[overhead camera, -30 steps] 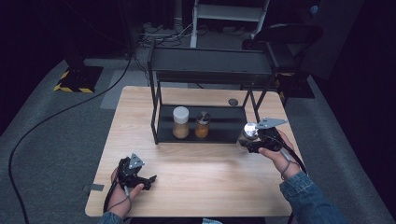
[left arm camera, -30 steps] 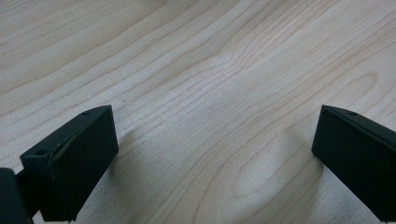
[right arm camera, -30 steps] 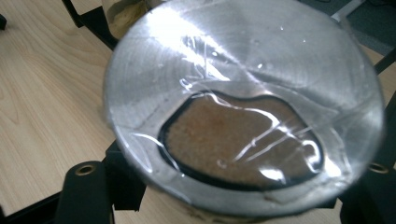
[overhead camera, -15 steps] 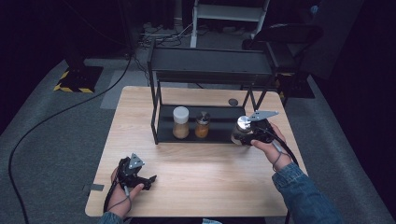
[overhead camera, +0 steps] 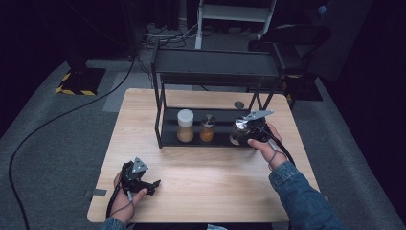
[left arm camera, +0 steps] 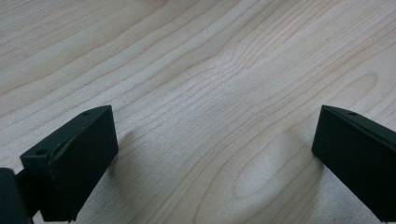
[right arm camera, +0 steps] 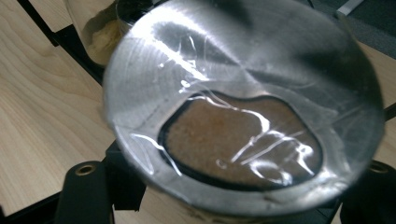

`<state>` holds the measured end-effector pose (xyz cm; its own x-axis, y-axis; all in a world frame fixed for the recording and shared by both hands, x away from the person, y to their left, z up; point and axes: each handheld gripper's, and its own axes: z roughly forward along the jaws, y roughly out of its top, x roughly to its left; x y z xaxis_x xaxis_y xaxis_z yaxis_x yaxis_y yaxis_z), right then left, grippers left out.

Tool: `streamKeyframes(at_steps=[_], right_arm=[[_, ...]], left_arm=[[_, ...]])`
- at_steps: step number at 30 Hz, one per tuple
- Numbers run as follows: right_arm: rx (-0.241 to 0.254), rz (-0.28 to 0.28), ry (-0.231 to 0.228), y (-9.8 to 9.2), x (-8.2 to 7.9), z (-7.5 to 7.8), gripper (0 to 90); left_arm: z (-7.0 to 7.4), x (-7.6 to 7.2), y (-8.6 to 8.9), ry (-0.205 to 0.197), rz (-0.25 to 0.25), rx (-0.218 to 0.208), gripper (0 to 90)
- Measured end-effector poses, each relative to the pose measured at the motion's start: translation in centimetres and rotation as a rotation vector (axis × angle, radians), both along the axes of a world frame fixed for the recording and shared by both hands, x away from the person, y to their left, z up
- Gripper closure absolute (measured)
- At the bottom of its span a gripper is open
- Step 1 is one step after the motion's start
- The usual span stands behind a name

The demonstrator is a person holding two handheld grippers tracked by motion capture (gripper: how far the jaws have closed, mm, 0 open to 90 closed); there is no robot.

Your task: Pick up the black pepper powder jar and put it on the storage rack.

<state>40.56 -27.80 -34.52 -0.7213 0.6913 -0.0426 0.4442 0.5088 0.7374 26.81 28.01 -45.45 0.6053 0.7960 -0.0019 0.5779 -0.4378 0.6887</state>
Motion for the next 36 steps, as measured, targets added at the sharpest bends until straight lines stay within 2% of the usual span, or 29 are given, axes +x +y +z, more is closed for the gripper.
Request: streamKeyframes(at_steps=[10, 16, 21, 36], right_arm=[[-0.009, -0.007, 0.015, 1.6, 1.7, -1.2, 31.3], [-0.025, 0.001, 0.009, 2.5, 2.6, -1.8, 31.3], [-0.040, 0.000, 0.022, 3.4, 3.3, -2.7, 31.3], [-0.029, -0.025, 0.040, 3.5, 4.2, -4.0, 31.2]], left_arm=[[0.0, -0.1, 0.0, 0.000, 0.001, -0.001, 0.3], [0.0, -0.1, 0.0, 0.000, 0.001, -0.001, 0.3], [0.0, -0.1, 0.0, 0.000, 0.001, 0.000, 0.3], [0.0, -0.1, 0.0, 0.000, 0.001, -0.001, 0.3]])
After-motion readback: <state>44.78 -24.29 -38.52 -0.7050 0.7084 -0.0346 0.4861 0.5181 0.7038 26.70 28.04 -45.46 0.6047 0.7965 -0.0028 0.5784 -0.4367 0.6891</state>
